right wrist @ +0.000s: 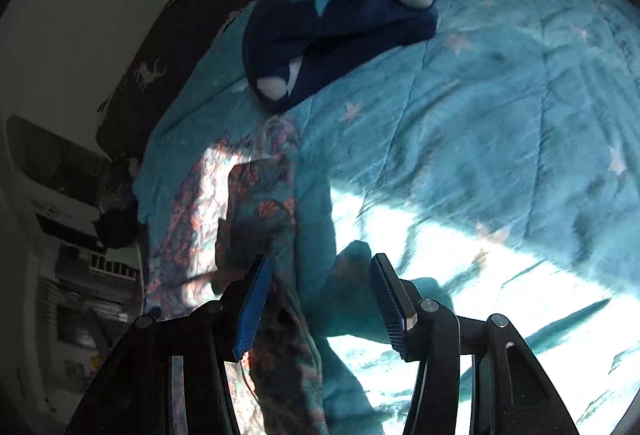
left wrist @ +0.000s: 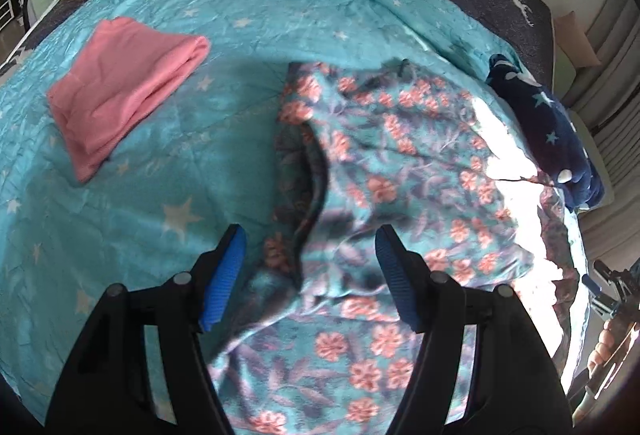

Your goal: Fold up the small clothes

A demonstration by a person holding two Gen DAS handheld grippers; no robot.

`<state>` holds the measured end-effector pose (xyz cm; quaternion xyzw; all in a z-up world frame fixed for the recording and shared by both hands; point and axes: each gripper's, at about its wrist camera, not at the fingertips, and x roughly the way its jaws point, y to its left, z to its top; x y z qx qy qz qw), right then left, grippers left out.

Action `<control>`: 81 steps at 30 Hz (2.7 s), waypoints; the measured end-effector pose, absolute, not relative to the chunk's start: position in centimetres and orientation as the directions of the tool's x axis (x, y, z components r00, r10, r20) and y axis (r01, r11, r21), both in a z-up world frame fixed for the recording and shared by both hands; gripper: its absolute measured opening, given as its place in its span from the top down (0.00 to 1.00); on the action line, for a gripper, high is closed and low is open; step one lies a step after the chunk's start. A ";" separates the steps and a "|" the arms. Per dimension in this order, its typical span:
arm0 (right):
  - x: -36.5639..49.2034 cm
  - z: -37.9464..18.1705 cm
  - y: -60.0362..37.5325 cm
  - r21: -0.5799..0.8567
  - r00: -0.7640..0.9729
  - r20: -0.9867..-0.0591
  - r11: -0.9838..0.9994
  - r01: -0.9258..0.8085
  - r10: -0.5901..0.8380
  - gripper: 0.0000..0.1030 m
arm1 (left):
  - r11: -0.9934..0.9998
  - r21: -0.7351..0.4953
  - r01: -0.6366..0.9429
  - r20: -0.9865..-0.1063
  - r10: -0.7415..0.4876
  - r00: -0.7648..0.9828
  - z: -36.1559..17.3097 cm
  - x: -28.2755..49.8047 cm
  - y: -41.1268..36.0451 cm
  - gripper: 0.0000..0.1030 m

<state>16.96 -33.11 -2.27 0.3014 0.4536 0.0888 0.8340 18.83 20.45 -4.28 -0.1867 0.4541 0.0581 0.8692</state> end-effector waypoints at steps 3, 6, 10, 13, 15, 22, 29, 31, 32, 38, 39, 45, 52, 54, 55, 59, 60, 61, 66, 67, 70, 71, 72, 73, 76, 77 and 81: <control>18.2 -0.6 -33.2 0.554 0.598 -0.700 0.825 0.111 0.390 0.42 | 0.945 -0.233 -0.230 -0.797 -0.049 0.602 -3.5 19.8 19.6 0.34; 20.6 -0.3 -30.6 0.526 0.558 -0.718 0.849 0.043 0.417 0.40 | 0.955 -0.176 -0.239 -0.832 -0.015 0.555 -4.5 21.9 19.5 0.34; 24.7 -2.4 -27.1 0.475 0.481 -0.775 0.880 0.014 0.411 0.40 | 0.943 -0.183 -0.278 -0.850 -0.009 0.527 -6.3 23.5 20.5 0.32; 27.3 -4.5 -26.1 0.465 0.445 -0.801 0.884 0.042 0.400 0.40 | 0.951 -0.171 -0.257 -0.844 -0.007 0.536 -6.3 24.0 20.5 0.32; 28.1 -5.0 -26.1 0.461 0.466 -0.795 0.886 0.048 0.388 0.42 | 0.955 -0.167 -0.244 -0.841 -0.009 0.541 -6.4 24.2 20.7 0.30; 28.7 -5.6 -28.5 0.381 0.523 -0.811 0.915 0.133 0.262 1.00 | 0.949 -0.166 -0.270 -0.820 0.019 0.572 -6.9 23.9 22.1 0.24; 22.4 -2.1 -29.3 0.377 0.551 -0.770 0.926 -0.013 0.321 0.79 | 0.954 -0.202 -0.220 -0.779 -0.021 0.627 -2.7 19.8 20.7 0.26; 20.4 -1.3 -29.1 0.351 0.556 -0.766 0.935 -0.058 0.323 0.73 | 0.968 -0.173 -0.185 -0.760 -0.012 0.650 -1.4 17.7 20.0 0.26; 19.0 -1.1 -29.1 0.338 0.553 -0.768 0.938 -0.079 0.324 0.71 | 0.972 -0.162 -0.169 -0.755 -0.012 0.655 -1.0 16.6 19.7 0.26; 12.3 -0.2 -29.4 0.224 0.573 -0.788 0.972 -0.072 0.224 0.55 | 0.976 -0.149 -0.161 -0.759 -0.008 0.651 -0.2 12.1 19.4 0.26; 11.6 -0.2 -29.7 0.247 0.568 -0.787 0.967 -0.068 0.241 0.55 | 0.973 -0.157 -0.167 -0.761 -0.012 0.649 -0.2 11.3 19.5 0.26; 6.9 -0.5 -31.4 0.351 0.558 -0.767 0.935 -0.051 0.318 0.50 | 0.960 -0.215 -0.177 -0.777 -0.058 0.627 -1.4 7.1 19.4 0.25; 1.4 -2.2 -31.3 0.390 0.525 -0.770 0.919 -0.062 0.362 0.47 | 0.951 -0.238 -0.196 -0.815 -0.085 0.573 -4.1 0.8 19.2 0.25; -0.1 -3.2 -31.4 0.395 0.514 -0.776 0.917 -0.057 0.366 0.45 | 0.946 -0.254 -0.200 -0.823 -0.103 0.558 -4.9 -1.0 19.4 0.25; -0.7 -3.7 -31.4 0.399 0.506 -0.780 0.916 -0.050 0.368 0.45 | 0.943 -0.263 -0.205 -0.825 -0.109 0.554 -5.2 -1.9 19.5 0.25; -3.4 -5.0 -31.8 0.433 0.492 -0.776 0.900 -0.041 0.396 0.45 | 0.922 -0.331 -0.200 -0.802 -0.163 0.575 -6.1 -5.1 19.6 0.25; -4.0 -5.0 -31.8 0.438 0.496 -0.770 0.898 -0.046 0.401 0.45 | 0.923 -0.333 -0.195 -0.795 -0.163 0.584 -6.1 -5.8 19.5 0.25; -4.6 -5.0 -31.8 0.442 0.499 -0.765 0.896 -0.051 0.406 0.44 | 0.923 -0.334 -0.191 -0.792 -0.165 0.588 -6.1 -6.2 19.3 0.25; -6.1 -4.9 -31.7 0.504 0.484 -0.734 0.860 -0.084 0.477 0.43 | 0.921 -0.350 -0.173 -0.780 -0.185 0.597 -6.0 -8.3 18.5 0.29; -6.3 -4.9 -31.6 0.520 0.476 -0.728 0.850 -0.087 0.494 0.44 | 0.931 -0.321 -0.175 -0.790 -0.162 0.591 -6.0 -8.5 18.2 0.39; -6.7 -5.1 -31.1 0.529 0.465 -0.727 0.844 -0.089 0.505 0.43 | 0.953 -0.249 -0.171 -0.807 -0.107 0.580 -6.0 -9.3 17.3 0.45; -6.8 -5.1 -31.0 0.531 0.459 -0.727 0.842 -0.093 0.510 0.44 | 0.953 -0.251 -0.169 -0.807 -0.109 0.581 -5.9 -9.6 17.1 0.45; -7.0 -5.1 -30.8 0.537 0.452 -0.726 0.838 -0.098 0.518 0.44 | 0.953 -0.254 -0.167 -0.807 -0.114 0.580 -5.9 -10.0 17.1 0.45; -7.3 -5.2 -30.7 0.546 0.443 -0.723 0.832 -0.103 0.529 0.44 | 0.953 -0.255 -0.163 -0.808 -0.117 0.578 -5.8 -10.3 17.0 0.45; -8.7 -5.6 -30.6 0.559 0.421 -0.724 0.822 -0.104 0.546 0.44 | 0.956 -0.246 -0.158 -0.814 -0.116 0.569 -5.7 -11.3 16.9 0.45; -9.2 -5.7 -30.7 0.555 0.419 -0.729 0.825 -0.102 0.542 0.44 | 0.955 -0.250 -0.161 -0.816 -0.118 0.565 -5.7 -11.6 17.0 0.45; -10.4 -6.2 -31.6 0.611 0.409 -0.703 0.788 -0.072 0.582 0.44 | 0.941 -0.291 -0.174 -0.814 -0.148 0.562 -6.0 -12.3 17.8 0.47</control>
